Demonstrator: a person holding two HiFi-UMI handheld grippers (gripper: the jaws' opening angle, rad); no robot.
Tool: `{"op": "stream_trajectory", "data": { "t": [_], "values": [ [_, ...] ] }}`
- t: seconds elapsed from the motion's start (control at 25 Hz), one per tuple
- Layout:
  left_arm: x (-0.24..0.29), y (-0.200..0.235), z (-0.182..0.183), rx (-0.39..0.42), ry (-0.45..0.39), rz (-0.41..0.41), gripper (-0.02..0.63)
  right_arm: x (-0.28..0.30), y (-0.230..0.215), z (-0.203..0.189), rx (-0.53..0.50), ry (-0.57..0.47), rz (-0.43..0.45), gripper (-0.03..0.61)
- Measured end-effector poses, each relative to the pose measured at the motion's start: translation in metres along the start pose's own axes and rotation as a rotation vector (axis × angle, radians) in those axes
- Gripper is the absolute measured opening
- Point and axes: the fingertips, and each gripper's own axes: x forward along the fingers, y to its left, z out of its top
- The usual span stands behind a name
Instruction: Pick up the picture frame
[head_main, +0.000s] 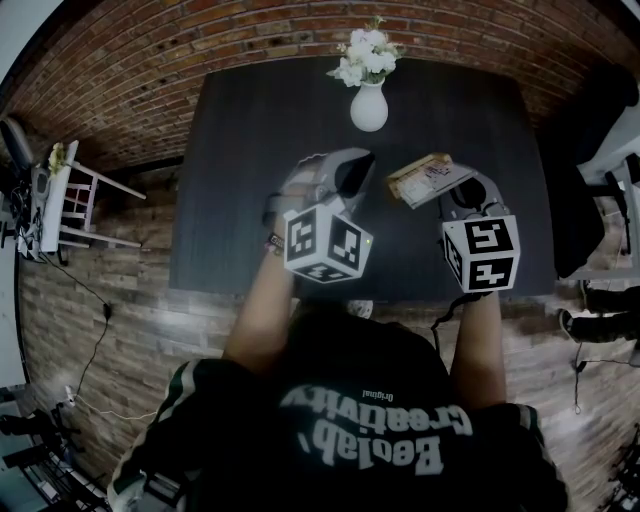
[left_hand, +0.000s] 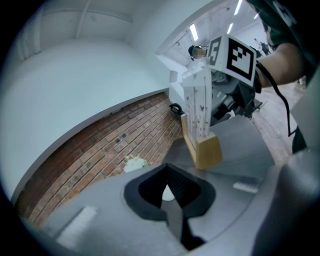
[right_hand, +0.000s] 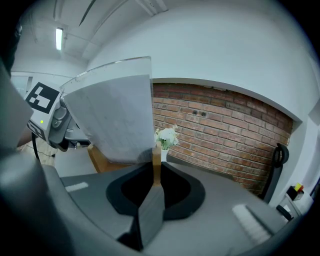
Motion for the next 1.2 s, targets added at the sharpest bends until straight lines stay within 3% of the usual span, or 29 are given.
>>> {"op": "stream_trajectory", "data": {
  "t": [1.2],
  "values": [
    [0.018, 0.011, 0.006, 0.019, 0.006, 0.018, 0.002, 0.007, -0.020, -0.006, 0.001, 0.022, -0.011, 0.052]
  ]
}}
